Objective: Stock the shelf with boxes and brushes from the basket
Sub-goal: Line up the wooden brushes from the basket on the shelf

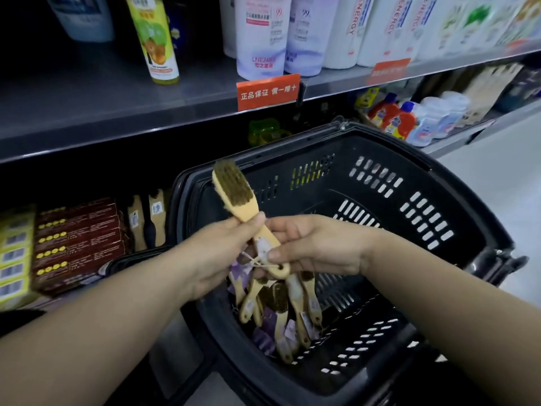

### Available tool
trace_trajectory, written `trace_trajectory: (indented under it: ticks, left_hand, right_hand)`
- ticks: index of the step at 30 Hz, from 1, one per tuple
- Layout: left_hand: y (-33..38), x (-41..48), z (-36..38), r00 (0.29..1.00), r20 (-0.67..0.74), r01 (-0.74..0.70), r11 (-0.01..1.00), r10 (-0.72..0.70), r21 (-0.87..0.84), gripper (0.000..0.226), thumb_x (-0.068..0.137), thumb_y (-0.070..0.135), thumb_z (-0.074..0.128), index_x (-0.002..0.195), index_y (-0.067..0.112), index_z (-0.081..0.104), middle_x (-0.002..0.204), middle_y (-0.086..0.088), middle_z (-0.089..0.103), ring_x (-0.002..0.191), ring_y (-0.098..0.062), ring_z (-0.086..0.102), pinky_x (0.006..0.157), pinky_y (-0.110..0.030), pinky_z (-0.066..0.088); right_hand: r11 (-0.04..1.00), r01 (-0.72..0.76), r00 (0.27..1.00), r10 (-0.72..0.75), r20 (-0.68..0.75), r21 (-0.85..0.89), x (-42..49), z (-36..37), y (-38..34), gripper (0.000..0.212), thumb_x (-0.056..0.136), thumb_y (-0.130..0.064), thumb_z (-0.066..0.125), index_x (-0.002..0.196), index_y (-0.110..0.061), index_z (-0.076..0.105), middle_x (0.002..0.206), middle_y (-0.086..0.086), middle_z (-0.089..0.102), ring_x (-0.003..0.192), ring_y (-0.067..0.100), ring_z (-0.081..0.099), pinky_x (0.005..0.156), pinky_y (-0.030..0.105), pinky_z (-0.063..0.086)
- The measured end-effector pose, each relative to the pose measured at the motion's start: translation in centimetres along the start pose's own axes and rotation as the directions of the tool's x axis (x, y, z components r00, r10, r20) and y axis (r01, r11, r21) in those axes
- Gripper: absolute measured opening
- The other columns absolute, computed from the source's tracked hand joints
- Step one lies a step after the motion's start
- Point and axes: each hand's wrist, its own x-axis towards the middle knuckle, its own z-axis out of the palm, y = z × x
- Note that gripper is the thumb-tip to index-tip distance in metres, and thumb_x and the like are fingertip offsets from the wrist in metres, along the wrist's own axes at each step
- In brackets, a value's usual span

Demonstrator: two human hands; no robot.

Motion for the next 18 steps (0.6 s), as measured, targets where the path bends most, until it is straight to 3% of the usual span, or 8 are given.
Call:
trace_trajectory:
  ticks: [2,4,6,8,11,15,18]
  left_hand:
    - [0.3,0.6,0.1,0.996,-0.057,-0.068,0.998,0.068,0.001,0.025,0.096,0.029,0.048,0.101,0.015,0.068,0.098,-0.010,0.073,0.077,-0.013,0.070,0.059,-0.023,0.054]
    - [0.8,1.7,0.0,0.967,-0.178,-0.166,0.980,0.184,0.109,0.025,0.098,0.023,0.046,0.093,0.014,0.068,0.104,-0.005,0.069,0.096,-0.013,0.064,0.080,-0.023,0.052]
    - [1.6,2.4,-0.3,0.943,-0.221,-0.217,0.964,0.248,0.154,0.024,0.099,0.018,0.042,0.087,0.014,0.062,0.095,-0.004,0.070,0.094,-0.015,0.064,0.088,-0.028,0.048]
    - [2.2,3.0,-0.8,0.948,-0.192,-0.229,0.963,0.254,0.142,0.023,0.100,0.018,0.039,0.086,0.012,0.056,0.076,-0.003,0.065,0.070,-0.013,0.064,0.078,-0.031,0.052]
    - [2.7,3.6,-1.6,0.969,-0.152,-0.186,0.980,0.195,0.070,0.023,0.101,0.021,0.038,0.089,0.010,0.054,0.063,0.000,0.047,0.048,-0.010,0.047,0.058,-0.026,0.054]
    - [2.8,3.9,-2.5,0.991,-0.111,-0.087,0.993,0.078,-0.076,0.014,0.098,0.016,0.045,0.095,0.006,0.055,0.063,0.000,0.042,0.053,-0.011,0.042,0.046,-0.022,0.052]
    - [2.4,4.0,-3.2,0.997,-0.052,-0.058,0.997,0.055,-0.054,0.014,0.093,-0.001,0.050,0.106,0.002,0.055,0.066,-0.003,0.045,0.054,-0.010,0.045,0.054,-0.023,0.056]
  right_hand:
    - [0.996,-0.024,0.999,0.021,-0.036,-0.083,0.7,0.1,0.4,0.016,0.095,-0.006,0.048,0.106,-0.013,0.058,0.092,0.001,0.069,0.081,0.012,0.067,0.073,0.020,0.054]
    - [0.969,-0.095,0.986,0.060,-0.157,-0.228,1.6,-0.6,1.2,0.007,0.095,-0.015,0.052,0.094,-0.014,0.059,0.080,-0.003,0.070,0.068,0.007,0.065,0.062,0.016,0.052]
    - [0.862,-0.239,0.948,0.107,-0.300,-0.447,2.6,-2.2,2.7,0.006,0.093,-0.018,0.056,0.094,-0.014,0.060,0.078,-0.002,0.068,0.066,0.007,0.063,0.061,0.017,0.051]
    - [0.684,-0.390,0.903,0.153,-0.401,-0.617,3.7,-4.3,4.2,0.012,0.090,-0.020,0.060,0.098,-0.013,0.063,0.087,0.003,0.067,0.073,0.010,0.061,0.067,0.022,0.051]
    - [0.593,-0.524,0.840,0.241,-0.486,-0.612,5.9,-7.0,6.2,0.017,0.091,-0.019,0.057,0.102,-0.009,0.064,0.095,0.008,0.067,0.073,0.013,0.060,0.059,0.018,0.046]
    - [0.161,-0.607,0.792,0.200,-0.577,-0.778,10.2,-9.6,9.2,0.041,0.093,-0.027,0.051,0.128,-0.006,0.049,0.130,0.015,0.052,0.116,0.028,0.052,0.089,0.030,0.041]
    - [0.008,-0.655,0.736,0.235,-0.635,-0.756,13.5,-11.0,12.3,0.060,0.091,-0.020,0.053,0.142,-0.007,0.026,0.144,0.017,0.033,0.133,0.035,0.033,0.107,0.041,0.031]
